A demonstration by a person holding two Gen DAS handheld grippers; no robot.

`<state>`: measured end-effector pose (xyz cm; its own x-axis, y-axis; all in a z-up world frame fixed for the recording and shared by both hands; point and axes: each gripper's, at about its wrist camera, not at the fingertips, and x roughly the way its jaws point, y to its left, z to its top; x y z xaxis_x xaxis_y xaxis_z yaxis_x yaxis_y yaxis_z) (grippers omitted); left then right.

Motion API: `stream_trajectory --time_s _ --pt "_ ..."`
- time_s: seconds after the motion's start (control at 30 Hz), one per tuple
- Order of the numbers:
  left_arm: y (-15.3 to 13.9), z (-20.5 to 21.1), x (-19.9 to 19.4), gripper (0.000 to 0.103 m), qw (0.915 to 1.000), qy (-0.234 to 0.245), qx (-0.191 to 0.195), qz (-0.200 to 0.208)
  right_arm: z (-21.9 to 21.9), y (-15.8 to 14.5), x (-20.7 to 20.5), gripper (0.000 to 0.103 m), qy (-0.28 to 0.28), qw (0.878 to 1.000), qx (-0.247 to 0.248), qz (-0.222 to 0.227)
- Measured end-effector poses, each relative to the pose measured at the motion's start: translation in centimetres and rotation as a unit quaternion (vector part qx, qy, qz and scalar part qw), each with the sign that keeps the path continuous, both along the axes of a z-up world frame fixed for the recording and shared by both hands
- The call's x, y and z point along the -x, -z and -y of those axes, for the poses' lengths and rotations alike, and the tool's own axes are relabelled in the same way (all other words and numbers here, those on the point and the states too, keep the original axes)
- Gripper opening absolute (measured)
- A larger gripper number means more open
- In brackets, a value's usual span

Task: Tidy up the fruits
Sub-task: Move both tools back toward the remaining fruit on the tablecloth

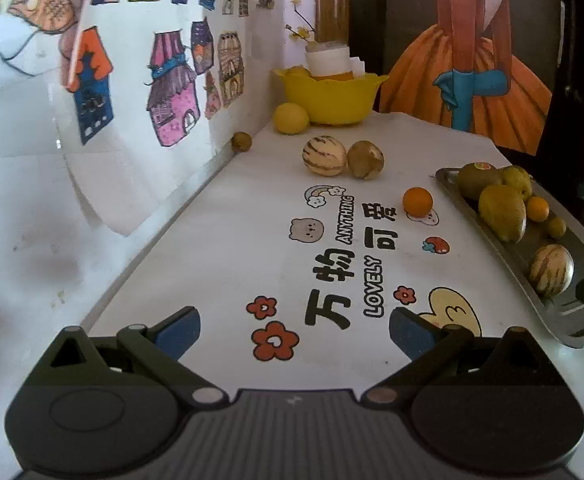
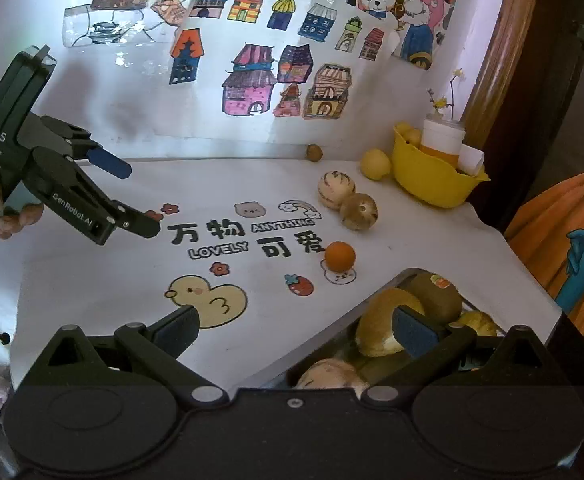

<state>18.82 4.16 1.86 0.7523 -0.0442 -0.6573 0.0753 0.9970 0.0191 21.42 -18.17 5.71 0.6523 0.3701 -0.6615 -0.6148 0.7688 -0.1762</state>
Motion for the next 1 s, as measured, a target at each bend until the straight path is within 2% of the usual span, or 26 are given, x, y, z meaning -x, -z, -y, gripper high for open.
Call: stream_trajectory --time_s 0.8,1.0 --pt "0.0 0.1 -5.8 0.103 0.9997 0.01 -0.021 0.0 0.2 0.6 -7.4 0.102 -0.023 1.0 0.013 -0.014" --pt "0.7 0.3 -7.1 0.103 0.9998 0.019 -0.01 0.001 -0.4 1.0 -9.7 0.102 -0.047 0.998 0.031 -0.022"
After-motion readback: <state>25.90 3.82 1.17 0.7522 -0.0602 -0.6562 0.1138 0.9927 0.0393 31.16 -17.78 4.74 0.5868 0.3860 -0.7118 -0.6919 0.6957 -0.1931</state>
